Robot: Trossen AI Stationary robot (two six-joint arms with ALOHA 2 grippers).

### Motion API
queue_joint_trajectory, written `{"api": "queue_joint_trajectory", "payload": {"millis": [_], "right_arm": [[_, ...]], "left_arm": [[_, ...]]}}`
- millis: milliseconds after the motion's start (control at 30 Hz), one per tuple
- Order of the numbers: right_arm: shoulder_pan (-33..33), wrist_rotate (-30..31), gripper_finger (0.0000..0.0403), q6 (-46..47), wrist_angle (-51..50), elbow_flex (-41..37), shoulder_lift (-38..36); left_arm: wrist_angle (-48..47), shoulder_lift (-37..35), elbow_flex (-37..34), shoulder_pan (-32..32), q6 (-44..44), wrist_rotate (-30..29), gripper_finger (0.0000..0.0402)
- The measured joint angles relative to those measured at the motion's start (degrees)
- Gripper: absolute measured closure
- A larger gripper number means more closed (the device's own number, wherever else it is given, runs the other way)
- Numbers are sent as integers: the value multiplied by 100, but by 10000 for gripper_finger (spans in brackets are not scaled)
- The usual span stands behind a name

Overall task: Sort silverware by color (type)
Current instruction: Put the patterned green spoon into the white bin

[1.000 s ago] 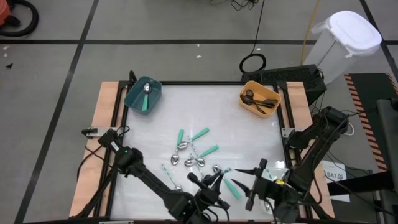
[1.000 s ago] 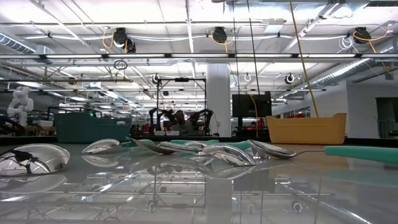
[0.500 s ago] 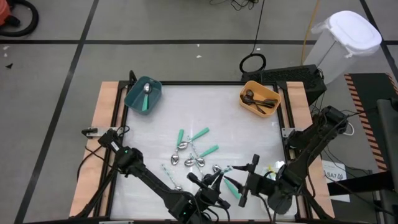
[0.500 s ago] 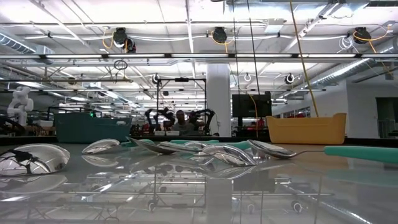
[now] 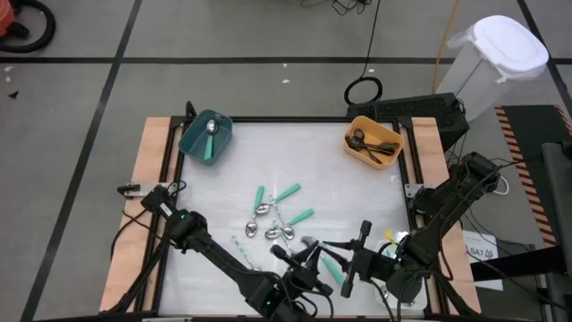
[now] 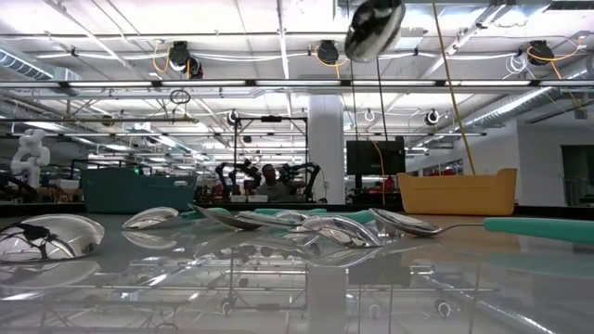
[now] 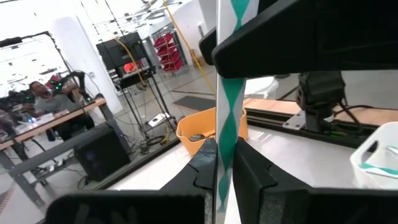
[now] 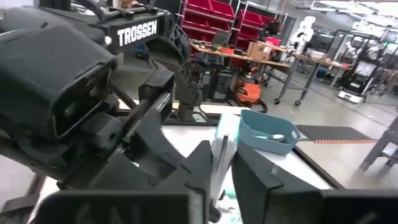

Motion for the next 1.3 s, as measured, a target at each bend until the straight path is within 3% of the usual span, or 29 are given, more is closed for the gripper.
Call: {"api": "queue_joint_trajectory", "payload": {"millis": [167, 300, 400, 500, 867, 1133, 1300], "right_arm": [[-5, -2, 368, -191, -36, 0, -35], [50, 31, 368, -225, -380, -2, -303], [164, 7, 368, 31, -950, -2, -618], [268, -550, 368, 743, -1852, -2, -1036], [342, -2857, 368, 3653, -5042, -2, -2238], [768, -3549, 369, 4556, -5422, -2, -2943], [1254, -3568, 369, 5468, -6229, -2, -3117]], "left_arm": [[7, 0, 0, 9, 44, -5, 361], [-6, 0, 47, -48, 80, 79, 304], [165, -14, 66, -95, 324, 469, 258], [221, -81, 66, -132, 817, 927, 233], [247, -164, 66, -180, 1090, 1222, 225], [245, -162, 66, -126, 1081, 1402, 225], [88, -164, 66, -113, 889, 1562, 225]]}}
